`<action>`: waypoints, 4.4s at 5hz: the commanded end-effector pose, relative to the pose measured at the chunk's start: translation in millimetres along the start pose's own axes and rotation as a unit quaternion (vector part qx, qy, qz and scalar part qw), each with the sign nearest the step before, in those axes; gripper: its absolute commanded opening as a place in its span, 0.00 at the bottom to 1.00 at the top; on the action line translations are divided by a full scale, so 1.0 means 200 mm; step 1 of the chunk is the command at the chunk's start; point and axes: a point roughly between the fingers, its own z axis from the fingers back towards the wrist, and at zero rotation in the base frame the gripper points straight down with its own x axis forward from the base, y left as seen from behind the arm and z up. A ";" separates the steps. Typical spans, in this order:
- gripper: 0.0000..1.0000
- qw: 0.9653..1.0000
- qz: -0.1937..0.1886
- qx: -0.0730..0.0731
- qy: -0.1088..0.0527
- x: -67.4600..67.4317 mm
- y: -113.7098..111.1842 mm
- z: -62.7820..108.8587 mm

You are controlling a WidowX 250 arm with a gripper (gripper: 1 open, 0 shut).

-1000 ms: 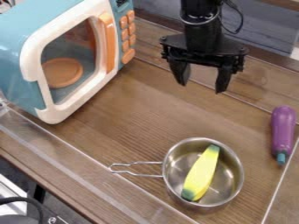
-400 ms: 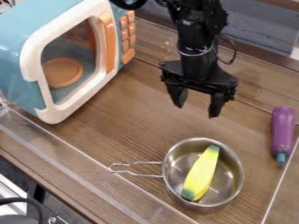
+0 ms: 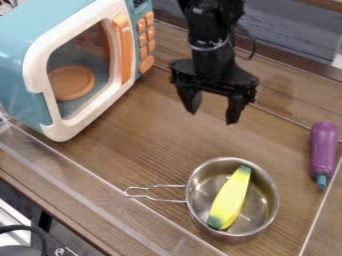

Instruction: Put the eggplant in the silver pot

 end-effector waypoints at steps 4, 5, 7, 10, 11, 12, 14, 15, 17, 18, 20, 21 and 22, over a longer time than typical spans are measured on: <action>1.00 0.999 -0.036 -0.004 -0.015 0.23 -0.08 0.03; 1.00 0.999 -0.044 -0.006 -0.014 0.24 -0.13 0.04; 1.00 1.000 -0.009 -0.002 0.004 0.23 -0.22 0.04; 1.00 0.997 0.079 -0.014 0.021 0.14 -0.52 -0.23; 1.00 0.995 0.102 -0.020 0.013 0.18 -0.57 -0.26; 1.00 0.992 0.120 -0.024 0.008 0.21 -0.61 -0.27; 1.00 0.995 0.088 -0.045 0.012 0.24 -0.77 -0.32; 1.00 0.995 0.084 -0.045 0.013 0.22 -0.79 -0.36; 1.00 0.991 0.128 -0.036 0.006 0.19 -0.83 -0.37; 1.00 0.991 0.126 -0.036 0.006 0.17 -0.84 -0.34; 1.00 0.989 0.142 -0.031 0.002 0.11 -0.83 -0.33; 1.00 0.987 0.157 -0.027 -0.001 0.09 -0.83 -0.33; 1.00 0.992 0.126 -0.030 0.004 0.07 -0.80 -0.33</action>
